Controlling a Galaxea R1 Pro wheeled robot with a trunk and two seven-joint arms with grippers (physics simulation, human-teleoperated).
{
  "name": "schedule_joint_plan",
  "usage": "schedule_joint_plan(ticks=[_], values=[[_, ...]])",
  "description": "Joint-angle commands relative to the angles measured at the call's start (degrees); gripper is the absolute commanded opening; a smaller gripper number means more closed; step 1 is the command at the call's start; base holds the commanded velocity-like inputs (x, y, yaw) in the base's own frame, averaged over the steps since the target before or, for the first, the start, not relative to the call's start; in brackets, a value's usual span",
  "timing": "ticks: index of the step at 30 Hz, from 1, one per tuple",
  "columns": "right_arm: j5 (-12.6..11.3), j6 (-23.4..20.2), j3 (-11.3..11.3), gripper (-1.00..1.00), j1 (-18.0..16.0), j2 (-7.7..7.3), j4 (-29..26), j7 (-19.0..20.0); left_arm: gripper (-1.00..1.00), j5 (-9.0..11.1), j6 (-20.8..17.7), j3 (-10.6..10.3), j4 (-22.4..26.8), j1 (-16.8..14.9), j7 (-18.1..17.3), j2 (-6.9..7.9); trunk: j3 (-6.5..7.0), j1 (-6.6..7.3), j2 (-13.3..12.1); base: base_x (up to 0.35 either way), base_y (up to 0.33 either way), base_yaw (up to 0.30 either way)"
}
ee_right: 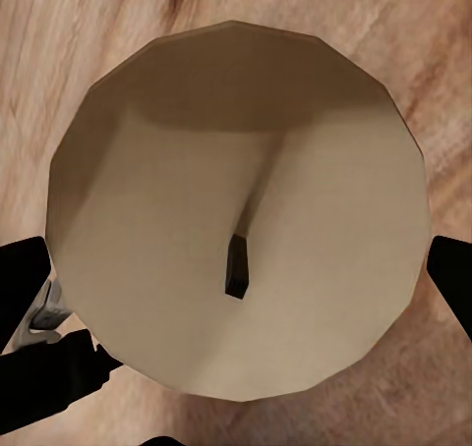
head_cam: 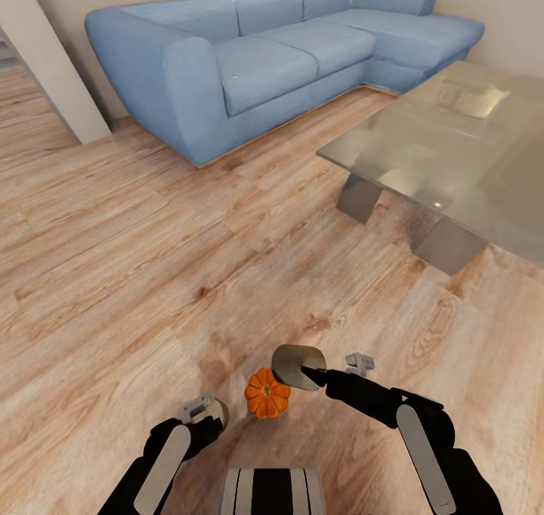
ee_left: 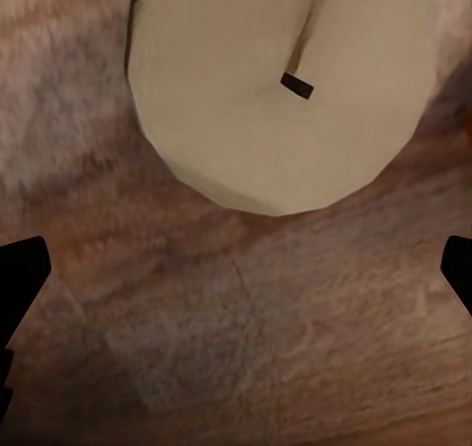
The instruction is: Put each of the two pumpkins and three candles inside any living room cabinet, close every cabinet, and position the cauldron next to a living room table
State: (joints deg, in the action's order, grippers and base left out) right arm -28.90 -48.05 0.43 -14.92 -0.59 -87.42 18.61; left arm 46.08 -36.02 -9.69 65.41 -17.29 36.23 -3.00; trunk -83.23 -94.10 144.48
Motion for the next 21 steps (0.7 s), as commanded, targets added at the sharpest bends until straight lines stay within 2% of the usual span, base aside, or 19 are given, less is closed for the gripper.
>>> schedule_joint_plan(ticks=[1, 21], values=[[0.1, -0.2, 0.0, -1.0, 0.0, -0.03, 0.0, 0.2, 1.0, 0.6, 0.0, -0.1, 0.1, 0.0, 0.6, 0.01, -0.04, 0.01, 0.0, 0.116, 0.014, 0.0], [0.1, -0.2, 0.0, -1.0, 0.0, -0.03, 0.0, 0.2, 1.0, 0.7, 0.0, 0.0, 0.1, 0.0, 0.6, 0.07, -0.04, 0.01, 0.0, 0.107, 0.014, 0.0]])
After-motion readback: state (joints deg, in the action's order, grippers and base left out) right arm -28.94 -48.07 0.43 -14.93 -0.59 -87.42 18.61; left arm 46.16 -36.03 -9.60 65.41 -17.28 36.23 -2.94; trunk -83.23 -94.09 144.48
